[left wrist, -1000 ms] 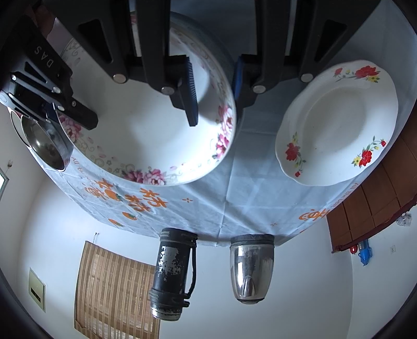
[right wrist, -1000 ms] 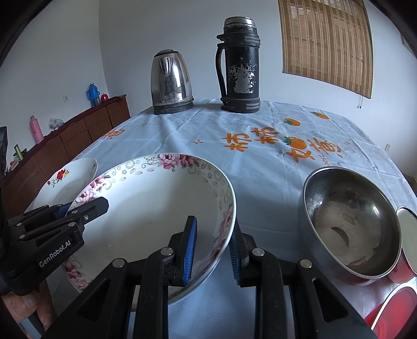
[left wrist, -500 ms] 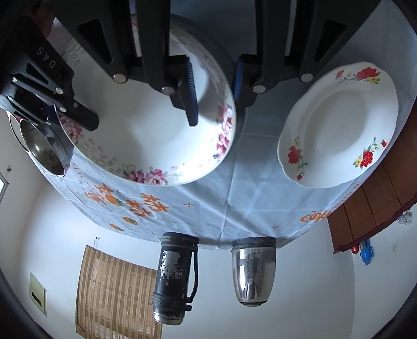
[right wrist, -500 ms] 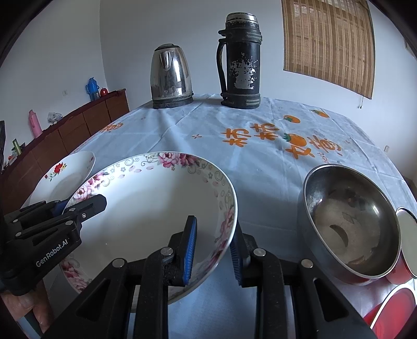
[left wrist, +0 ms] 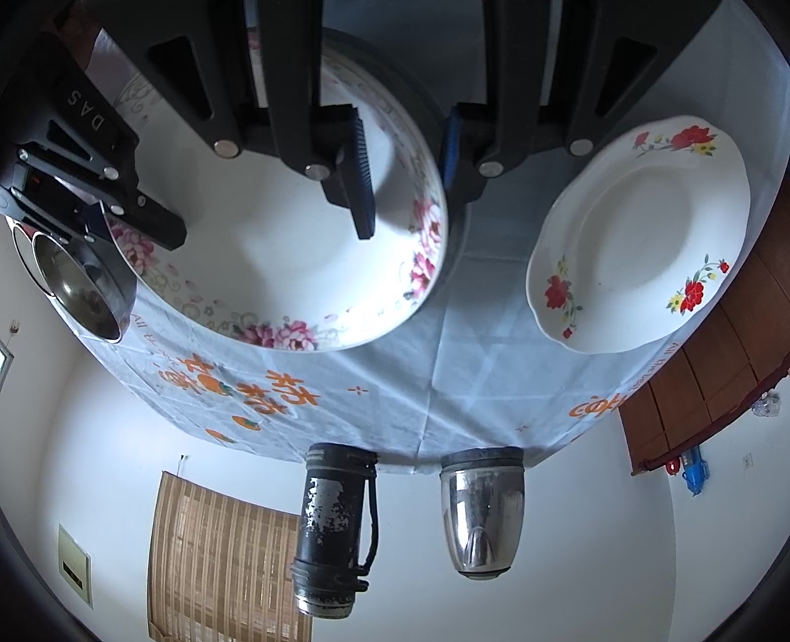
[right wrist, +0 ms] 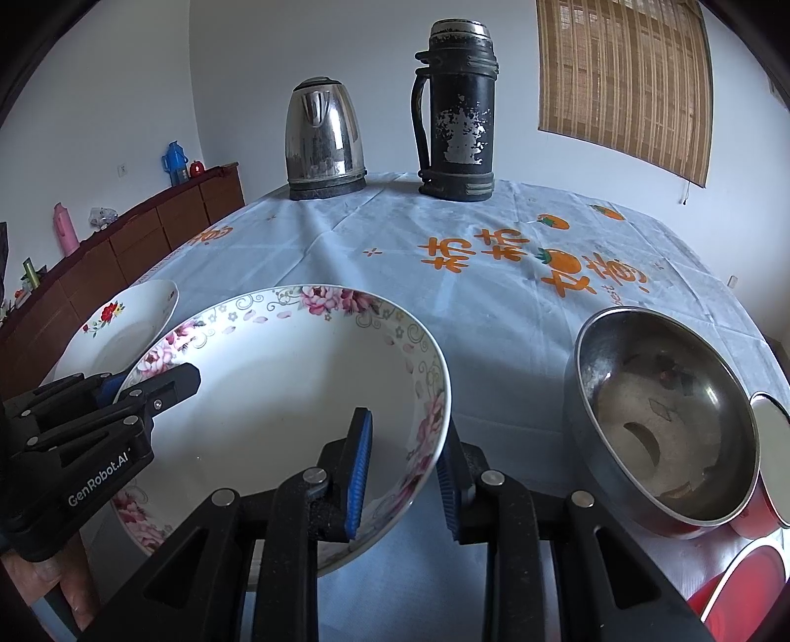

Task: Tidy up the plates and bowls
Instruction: 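Lower the pink-floral plate onto the blue-patterned plate and open the left tool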

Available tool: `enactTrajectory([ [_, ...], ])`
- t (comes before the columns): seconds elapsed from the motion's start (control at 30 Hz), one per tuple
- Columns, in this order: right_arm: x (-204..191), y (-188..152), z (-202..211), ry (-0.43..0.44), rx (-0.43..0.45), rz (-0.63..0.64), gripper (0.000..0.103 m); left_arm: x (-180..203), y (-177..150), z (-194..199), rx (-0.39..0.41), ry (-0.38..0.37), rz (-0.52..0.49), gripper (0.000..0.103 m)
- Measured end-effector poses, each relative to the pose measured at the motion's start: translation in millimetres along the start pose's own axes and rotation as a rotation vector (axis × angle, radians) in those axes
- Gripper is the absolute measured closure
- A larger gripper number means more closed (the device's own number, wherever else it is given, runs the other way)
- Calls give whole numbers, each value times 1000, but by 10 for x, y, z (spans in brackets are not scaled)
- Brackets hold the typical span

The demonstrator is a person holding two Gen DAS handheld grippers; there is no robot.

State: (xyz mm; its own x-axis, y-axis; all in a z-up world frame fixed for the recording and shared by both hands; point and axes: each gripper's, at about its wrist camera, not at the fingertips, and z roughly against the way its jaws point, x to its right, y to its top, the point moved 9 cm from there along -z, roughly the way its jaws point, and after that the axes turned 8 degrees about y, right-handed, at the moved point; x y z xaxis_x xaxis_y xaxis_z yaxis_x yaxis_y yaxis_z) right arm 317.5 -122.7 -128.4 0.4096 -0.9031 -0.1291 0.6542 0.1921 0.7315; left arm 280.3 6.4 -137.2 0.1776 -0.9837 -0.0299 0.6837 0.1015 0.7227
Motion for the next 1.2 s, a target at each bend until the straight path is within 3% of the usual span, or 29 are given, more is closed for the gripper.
enactTrajectory([
  [1.07, -49, 0, -11, 0, -10, 22, 72, 35, 6, 22, 19, 50, -32, 68],
  [1.2, -52, -1, -15, -1, -9, 20, 73, 96, 3, 14, 16, 39, -60, 54],
])
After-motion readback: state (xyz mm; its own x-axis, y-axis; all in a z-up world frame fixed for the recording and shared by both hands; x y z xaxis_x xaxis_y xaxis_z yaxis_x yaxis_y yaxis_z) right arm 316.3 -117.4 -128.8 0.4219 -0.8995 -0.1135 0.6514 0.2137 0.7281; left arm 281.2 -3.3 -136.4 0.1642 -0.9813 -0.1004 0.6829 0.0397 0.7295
